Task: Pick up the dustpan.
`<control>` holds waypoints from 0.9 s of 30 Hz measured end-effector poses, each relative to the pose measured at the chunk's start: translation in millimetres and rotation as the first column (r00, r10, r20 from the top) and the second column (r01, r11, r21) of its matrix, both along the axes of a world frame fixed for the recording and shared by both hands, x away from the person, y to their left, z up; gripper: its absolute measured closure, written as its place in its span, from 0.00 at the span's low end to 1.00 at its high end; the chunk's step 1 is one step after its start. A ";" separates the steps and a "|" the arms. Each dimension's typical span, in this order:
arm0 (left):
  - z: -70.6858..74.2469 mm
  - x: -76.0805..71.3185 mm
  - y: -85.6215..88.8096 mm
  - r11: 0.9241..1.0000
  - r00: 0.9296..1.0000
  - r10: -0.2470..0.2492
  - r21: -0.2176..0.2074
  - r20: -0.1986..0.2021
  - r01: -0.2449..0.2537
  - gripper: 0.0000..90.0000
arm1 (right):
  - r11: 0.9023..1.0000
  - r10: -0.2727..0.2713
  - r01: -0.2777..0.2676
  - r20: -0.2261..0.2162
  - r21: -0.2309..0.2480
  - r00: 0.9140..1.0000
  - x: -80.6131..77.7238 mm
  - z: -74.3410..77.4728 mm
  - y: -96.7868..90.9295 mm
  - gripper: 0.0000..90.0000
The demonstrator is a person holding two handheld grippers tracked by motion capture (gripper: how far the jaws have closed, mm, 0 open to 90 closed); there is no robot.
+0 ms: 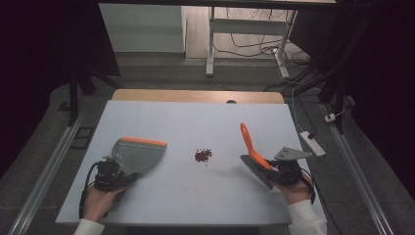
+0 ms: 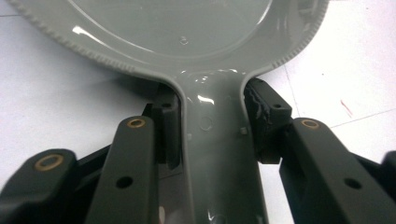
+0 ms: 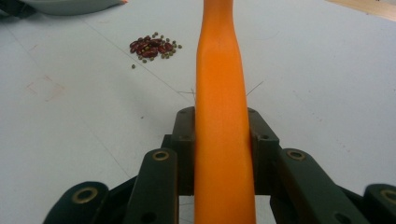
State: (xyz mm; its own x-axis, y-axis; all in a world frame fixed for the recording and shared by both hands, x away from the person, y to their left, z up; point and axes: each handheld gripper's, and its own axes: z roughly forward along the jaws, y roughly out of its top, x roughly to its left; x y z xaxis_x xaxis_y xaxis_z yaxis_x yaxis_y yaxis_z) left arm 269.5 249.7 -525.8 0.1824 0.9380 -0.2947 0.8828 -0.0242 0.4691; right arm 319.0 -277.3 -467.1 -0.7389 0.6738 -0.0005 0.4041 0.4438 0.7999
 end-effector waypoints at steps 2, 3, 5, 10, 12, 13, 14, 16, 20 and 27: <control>0.1 -0.3 0.9 1.000 1.000 -0.001 -0.006 0.004 0.001 0.68 | 1.000 -0.001 0.001 0.000 0.000 1.000 0.1 0.1 -0.4 0.78; 0.1 -0.4 1.2 1.000 1.000 -0.002 -0.007 0.004 0.002 0.69 | 1.000 -0.001 0.001 0.000 0.001 1.000 0.1 0.2 -0.5 0.78; 0.2 -0.7 1.9 1.000 1.000 -0.004 -0.008 0.006 0.004 0.69 | 1.000 0.000 0.000 0.001 0.001 1.000 0.0 0.4 -0.3 0.78; 0.9 -1.4 3.9 1.000 1.000 -0.005 -0.014 0.024 0.005 0.69 | 1.000 0.000 0.000 0.001 0.001 1.000 0.1 0.3 -0.5 0.78; 1.6 -2.0 4.6 1.000 0.999 -0.005 -0.018 0.034 0.006 0.69 | 1.000 -0.001 0.001 0.002 0.001 1.000 0.3 0.4 -0.8 0.78; 1.7 -2.2 4.8 1.000 0.999 -0.008 -0.021 0.038 0.009 0.69 | 1.000 -0.001 0.001 0.002 0.001 1.000 0.3 0.4 -0.8 0.78; 1.8 -2.3 5.0 1.000 0.999 -0.012 -0.024 0.039 0.013 0.69 | 1.000 -0.001 0.001 0.002 0.001 1.000 0.3 0.5 -0.9 0.78; 1.5 -2.4 4.9 1.000 0.999 -0.019 -0.022 0.041 0.019 0.69 | 1.000 -0.002 0.002 0.004 0.002 1.000 0.4 0.6 -0.9 0.78; 1.9 -2.5 5.4 0.999 0.998 -0.023 -0.021 0.057 0.024 0.69 | 1.000 -0.001 0.001 0.008 0.002 1.000 0.3 0.9 -0.8 0.78; 4.3 -3.5 9.7 0.999 0.995 -0.030 -0.034 0.092 0.034 0.69 | 1.000 -0.002 0.002 0.007 0.001 1.000 0.3 0.8 -1.2 0.78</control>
